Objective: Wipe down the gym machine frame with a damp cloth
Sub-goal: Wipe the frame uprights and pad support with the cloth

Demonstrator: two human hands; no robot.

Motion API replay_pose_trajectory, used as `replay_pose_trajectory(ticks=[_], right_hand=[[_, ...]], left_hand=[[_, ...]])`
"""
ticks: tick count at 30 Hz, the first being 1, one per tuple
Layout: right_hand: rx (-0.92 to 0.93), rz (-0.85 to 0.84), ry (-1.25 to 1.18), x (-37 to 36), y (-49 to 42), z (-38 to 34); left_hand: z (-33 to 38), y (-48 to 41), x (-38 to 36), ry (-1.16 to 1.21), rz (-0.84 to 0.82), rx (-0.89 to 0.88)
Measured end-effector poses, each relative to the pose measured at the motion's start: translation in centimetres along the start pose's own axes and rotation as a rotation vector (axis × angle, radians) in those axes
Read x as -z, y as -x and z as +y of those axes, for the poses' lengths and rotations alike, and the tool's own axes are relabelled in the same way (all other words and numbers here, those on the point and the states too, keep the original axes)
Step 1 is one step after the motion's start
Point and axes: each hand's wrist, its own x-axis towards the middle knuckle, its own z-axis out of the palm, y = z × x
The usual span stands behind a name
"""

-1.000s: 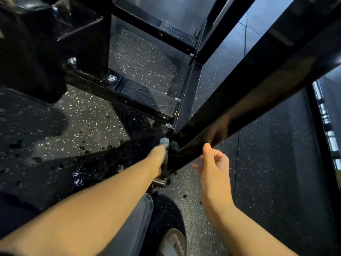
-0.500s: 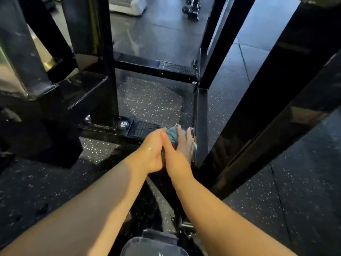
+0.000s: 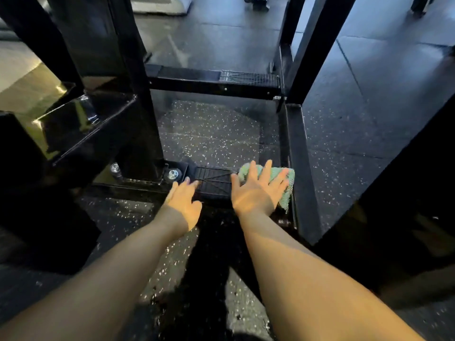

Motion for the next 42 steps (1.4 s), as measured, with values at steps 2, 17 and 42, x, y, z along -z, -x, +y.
replay_pose_trajectory(ticks=[2, 17, 42], right_hand=[[0.060, -0.005, 0.069, -0.9, -0.3, -0.6], [0.115, 0.181, -0.064, -1.3, -0.4, 0.2], [0.252, 0.285, -0.233, -1.2, -1.6, -1.5]], left_hand=[[-0.8, -0.5, -0.5, -0.067, 0.028, -0.011], [-2.5, 0.5, 0.2, -0.140, 0.155, -0.167], [-2.9, 2.1, -0.4, -0.125, 0.276, -0.086]])
